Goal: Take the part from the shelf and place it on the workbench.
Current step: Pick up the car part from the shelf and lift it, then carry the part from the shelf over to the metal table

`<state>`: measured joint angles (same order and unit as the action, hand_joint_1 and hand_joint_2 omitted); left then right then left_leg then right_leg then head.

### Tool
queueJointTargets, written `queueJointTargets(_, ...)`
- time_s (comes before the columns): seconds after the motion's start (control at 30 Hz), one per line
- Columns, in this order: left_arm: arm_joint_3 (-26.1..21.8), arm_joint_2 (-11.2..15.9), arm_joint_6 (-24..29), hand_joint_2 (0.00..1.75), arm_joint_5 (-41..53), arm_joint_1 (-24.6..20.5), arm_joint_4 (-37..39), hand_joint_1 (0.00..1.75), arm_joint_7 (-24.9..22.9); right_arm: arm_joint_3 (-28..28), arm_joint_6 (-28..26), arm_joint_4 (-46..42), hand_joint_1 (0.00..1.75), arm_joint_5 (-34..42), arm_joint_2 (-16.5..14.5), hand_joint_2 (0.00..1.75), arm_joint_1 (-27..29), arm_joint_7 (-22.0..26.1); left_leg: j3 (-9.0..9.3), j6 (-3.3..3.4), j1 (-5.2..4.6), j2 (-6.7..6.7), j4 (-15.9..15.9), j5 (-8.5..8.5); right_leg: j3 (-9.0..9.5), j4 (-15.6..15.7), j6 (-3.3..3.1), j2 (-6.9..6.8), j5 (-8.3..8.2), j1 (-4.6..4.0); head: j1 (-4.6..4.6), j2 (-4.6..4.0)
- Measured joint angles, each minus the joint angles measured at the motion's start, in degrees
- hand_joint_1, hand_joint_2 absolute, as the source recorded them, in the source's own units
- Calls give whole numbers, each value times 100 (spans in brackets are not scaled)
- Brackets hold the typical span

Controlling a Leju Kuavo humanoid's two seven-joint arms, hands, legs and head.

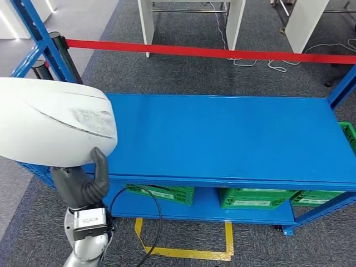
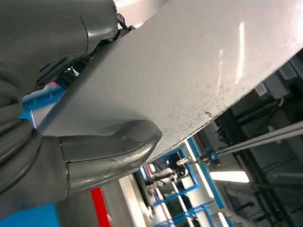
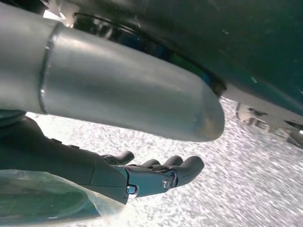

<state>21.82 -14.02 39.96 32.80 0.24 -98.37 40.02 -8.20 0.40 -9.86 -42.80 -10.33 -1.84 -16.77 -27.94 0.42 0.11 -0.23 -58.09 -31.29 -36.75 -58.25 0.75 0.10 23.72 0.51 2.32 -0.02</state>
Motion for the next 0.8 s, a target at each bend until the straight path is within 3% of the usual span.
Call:
queueJointTargets(0.1,-1,-4,7,175,359,116,5,175,7,-34,17,1,0,1,-18,0,9,-25,-31,88,-32,2,78,104,-26,27,99,-3,-103,25,-1,1)
queueJointTargets(0.13,-1,-7,8,175,397,134,7,175,7,-45,20,1,0,1,-21,0,14,-27,-65,127,-28,12,89,162,-60,-4,126,-2,-41,35,-6,1)
queueJointTargets(0.17,-1,-9,8,175,416,142,9,175,7,-55,23,2,0,1,-22,0,19,-26,-112,169,-18,23,103,226,-117,-118,152,-1,122,41,-15,0)
queueJointTargets(0.2,-1,-11,8,175,430,144,14,175,7,-67,23,2,0,-8,-22,0,23,-18,-177,202,-9,34,114,292,-200,-349,171,-1,385,46,-27,0)
queueJointTargets(0.27,-1,-9,7,175,439,147,32,175,1,-83,19,2,0,-61,-22,0,19,12,-341,240,-21,40,108,416,-375,-1055,200,-4,947,44,-46,0)
queueJointTargets(0.3,-2,-3,7,175,434,150,45,175,-13,-85,16,2,0,-102,-22,0,16,36,-437,240,-28,41,103,484,-405,-1370,206,-4,1083,43,-45,0)
queueJointTargets(0.33,-2,5,6,175,424,157,58,175,-34,-85,15,2,0,-138,-22,0,13,59,-529,238,-33,41,97,548,-365,-1536,208,-4,1086,42,-43,0)
queueJointTargets(0.37,-3,13,6,175,414,167,70,175,-64,-85,16,2,0,-157,-22,0,12,82,-616,230,-37,42,89,609,-226,-1506,205,-4,978,40,-43,0)
queueJointTargets(0.4,-3,18,7,175,402,185,80,175,-90,-86,19,2,0,-162,-22,0,11,101,-695,218,-38,42,78,663,16,-1273,197,-4,821,40,-42,0)
queueJointTargets(0.43,-3,20,7,175,393,207,88,175,-109,-87,27,2,0,-157,-22,0,5,111,-758,201,-38,41,62,710,320,-896,185,-5,724,39,-43,0)
queueJointTargets(0.5,-10,20,9,175,423,257,95,175,-104,-89,60,1,0,-156,-22,0,-14,116,-854,147,-50,42,24,798,889,-105,156,1,745,23,-39,0)
queueJointTargets(0.53,-17,20,10,175,470,281,97,175,-81,-90,80,0,0,-171,-22,0,-19,109,-879,115,-52,44,15,847,1018,127,136,6,809,12,-37,1)
queueJointTargets(0.6,-36,19,10,175,576,320,99,175,-26,-90,103,0,0,-202,-23,0,-12,90,-901,47,-44,47,18,930,1014,244,70,5,817,-2,-33,1)
queueJointTargets(0.63,-45,20,10,175,603,337,99,175,-10,-90,110,0,0,-211,-24,0,-5,82,-914,12,-32,44,-5,890,971,247,22,-9,776,1,-33,1)
queueJointTargets(0.67,-56,21,10,175,614,353,99,175,-4,-91,114,0,0,-215,-24,0,-1,79,-941,-25,-23,40,-99,741,932,253,-31,-26,727,6,-25,0)
queueJointTargets(0.7,-68,23,10,175,617,367,99,175,-3,-91,116,0,0,-219,-25,0,1,75,-992,-60,-13,37,-304,490,880,260,-78,-43,667,13,-16,0)
queueJointTargets(0.77,-88,26,10,175,620,392,100,175,-2,-92,120,0,0,-222,-25,0,-3,75,-1125,-116,5,35,-1001,-118,755,251,-124,-59,542,6,2,0)
queueJointTargets(0.8,-95,27,10,175,621,404,100,175,-2,-92,121,0,0,-223,-24,0,-5,75,-1162,-134,12,35,-1349,-292,679,240,-125,-62,473,2,3,0)
